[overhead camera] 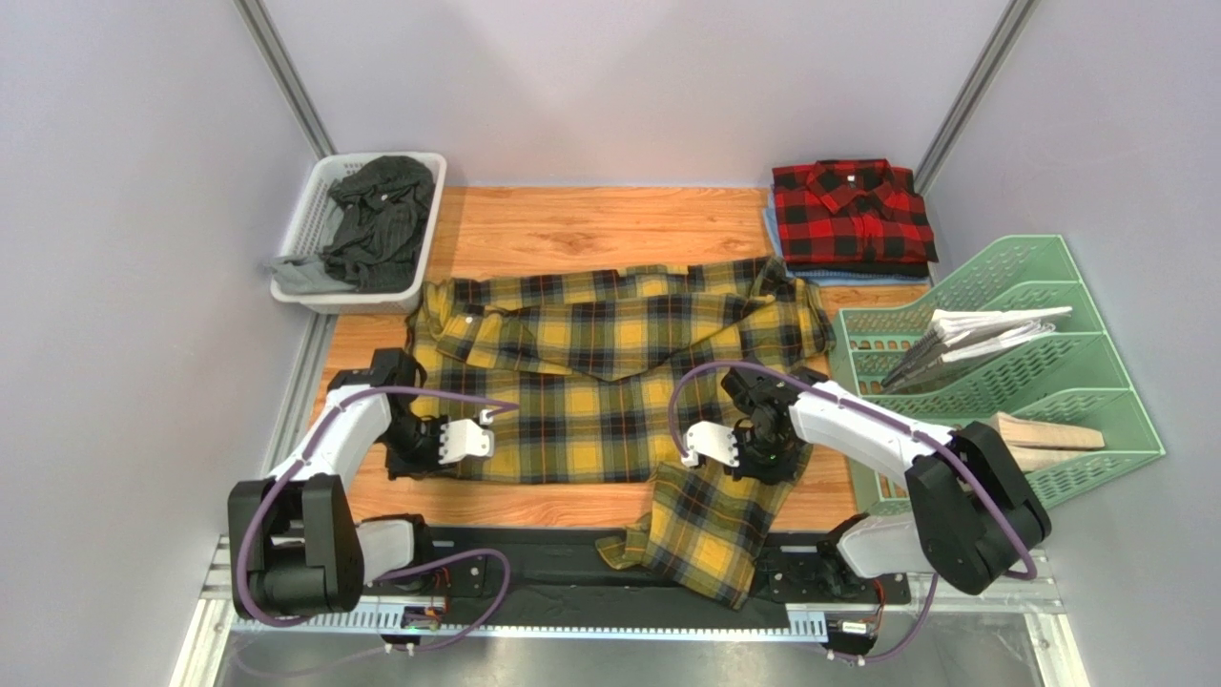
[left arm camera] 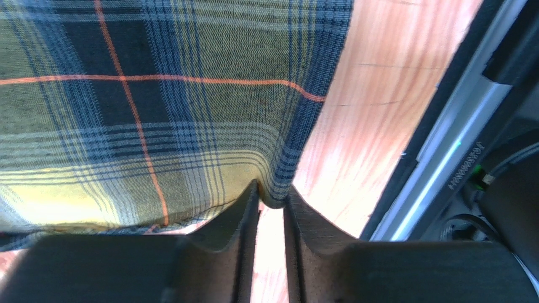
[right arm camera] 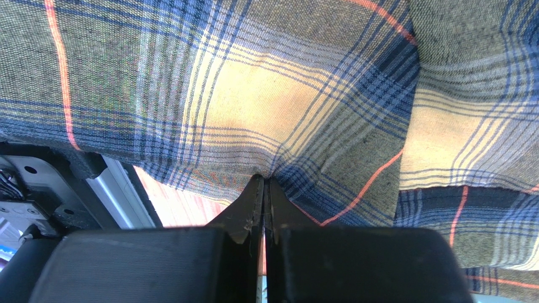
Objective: Fold and stack the long sleeve shirts
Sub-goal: Fold the shirt
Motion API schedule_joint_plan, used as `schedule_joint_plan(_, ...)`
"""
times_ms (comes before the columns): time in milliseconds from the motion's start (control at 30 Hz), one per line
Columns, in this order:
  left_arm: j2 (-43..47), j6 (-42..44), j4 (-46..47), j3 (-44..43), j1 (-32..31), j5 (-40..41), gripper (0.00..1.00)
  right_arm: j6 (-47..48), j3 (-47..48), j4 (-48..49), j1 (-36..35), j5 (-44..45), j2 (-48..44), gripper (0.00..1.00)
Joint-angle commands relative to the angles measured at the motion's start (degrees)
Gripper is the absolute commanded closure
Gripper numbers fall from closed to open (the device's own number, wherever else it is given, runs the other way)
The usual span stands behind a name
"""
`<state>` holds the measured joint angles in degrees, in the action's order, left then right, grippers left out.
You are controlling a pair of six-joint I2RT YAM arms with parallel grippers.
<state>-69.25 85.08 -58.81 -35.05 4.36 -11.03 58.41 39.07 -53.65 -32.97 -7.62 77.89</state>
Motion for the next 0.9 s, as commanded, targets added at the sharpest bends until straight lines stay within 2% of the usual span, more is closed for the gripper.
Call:
schedule_joint_plan(0,2.3,3.1,-5.0,-1.8,0.5,-3.8,0.81,-2.2,-0.6,-1.3,0.3,-0.7,-3.4,1.00)
schedule_joint_plan(33,2.3,3.1,-5.6,-2.0,0.5,-3.8,0.89,-2.4,-0.3,-1.9,0.4,-1.0,-3.8,1.00)
schedule_joint_plan(100,2.5,3.5,-6.1,-2.4,0.5,-3.7,0.94,-3.0,0.9,-3.8,1.2,-1.9,-5.2,1.00)
schedule_joint_plan(167,2.5,4.3,-7.3,-3.1,0.8,-3.7,0.87,-3.1,2.1,-5.5,2.3,-2.4,-6.0,1.00)
schedule_joint_plan(200,2.6,4.3,-7.8,-3.5,1.1,-4.3,0.79,-3.1,2.3,-5.8,2.4,-2.6,-6.6,1.00)
schedule_joint_plan(267,2.8,4.6,-9.7,-5.2,1.4,-5.2,0.73,-3.2,2.7,-6.4,2.6,-2.7,-7.0,1.00)
schedule_joint_plan(300,2.9,4.7,-10.6,-5.6,1.4,-6.4,0.60,-3.4,3.0,-6.6,2.6,-3.0,-7.0,1.00)
schedule_joint_plan(367,3.6,5.5,-13.0,-6.7,1.4,-8.2,0.45,-3.7,3.3,-6.8,2.6,-3.1,-6.7,1.00)
schedule_joint_plan(400,3.9,6.1,-13.9,-6.7,1.4,-8.6,0.33,-3.8,3.6,-6.8,2.6,-3.5,-6.7,1.00)
schedule_joint_plan(433,4.2,6.8,-14.4,-6.0,1.3,-8.8,0.31,-4.2,3.7,-6.7,2.6,-3.6,-6.4,1.00)
schedule_joint_plan(667,5.0,5.5,-11.2,-1.0,0.0,-8.0,0.34,-4.7,5.1,-7.0,2.6,-4.0,-4.9,1.00)
schedule_joint_plan(833,4.2,-3.0,-3.6,0.3,-3.7,-8.2,0.46,-5.1,5.8,-7.4,2.6,-4.3,-4.5,1.00)
schedule_joint_plan(867,4.1,-3.2,-3.0,0.7,-4.2,-7.2,0.51,-5.2,5.8,-7.4,2.6,-4.3,-4.5,1.00)
